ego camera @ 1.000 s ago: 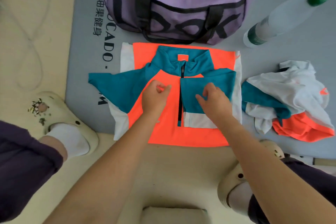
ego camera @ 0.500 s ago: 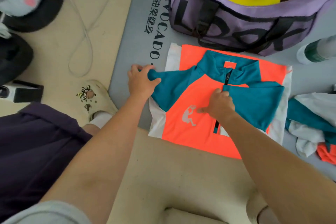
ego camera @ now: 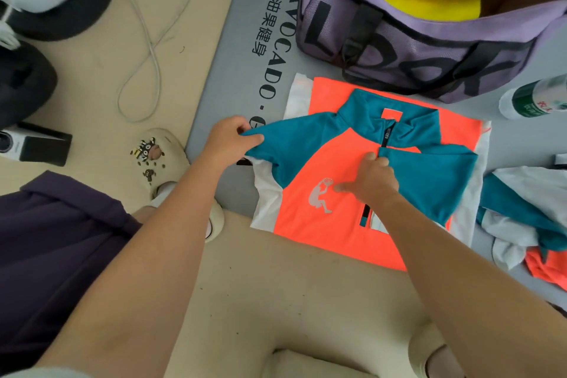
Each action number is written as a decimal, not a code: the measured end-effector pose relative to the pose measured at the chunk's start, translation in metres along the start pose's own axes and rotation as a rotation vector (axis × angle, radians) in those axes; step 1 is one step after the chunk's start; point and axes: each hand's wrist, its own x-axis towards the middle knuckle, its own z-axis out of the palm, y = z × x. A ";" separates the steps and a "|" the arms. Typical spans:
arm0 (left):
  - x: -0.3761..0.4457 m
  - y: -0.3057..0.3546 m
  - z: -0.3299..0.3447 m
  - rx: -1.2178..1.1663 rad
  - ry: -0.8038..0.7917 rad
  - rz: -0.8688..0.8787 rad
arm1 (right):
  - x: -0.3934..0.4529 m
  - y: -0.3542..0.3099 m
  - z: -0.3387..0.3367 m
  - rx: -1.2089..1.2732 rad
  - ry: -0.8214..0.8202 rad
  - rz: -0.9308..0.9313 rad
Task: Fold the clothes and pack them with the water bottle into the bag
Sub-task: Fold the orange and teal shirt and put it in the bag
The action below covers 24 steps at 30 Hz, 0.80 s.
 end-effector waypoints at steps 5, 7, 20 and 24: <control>-0.009 0.004 -0.013 -0.031 -0.144 -0.014 | -0.004 0.002 0.002 0.018 0.035 -0.039; -0.011 0.003 -0.021 0.215 -0.132 -0.005 | -0.003 0.002 0.002 0.022 0.037 -0.042; -0.024 0.023 -0.003 0.477 0.025 0.395 | 0.007 0.027 -0.003 0.211 -0.051 -0.161; -0.034 0.049 0.017 0.314 -0.076 0.237 | -0.003 0.031 -0.015 0.495 0.023 -0.247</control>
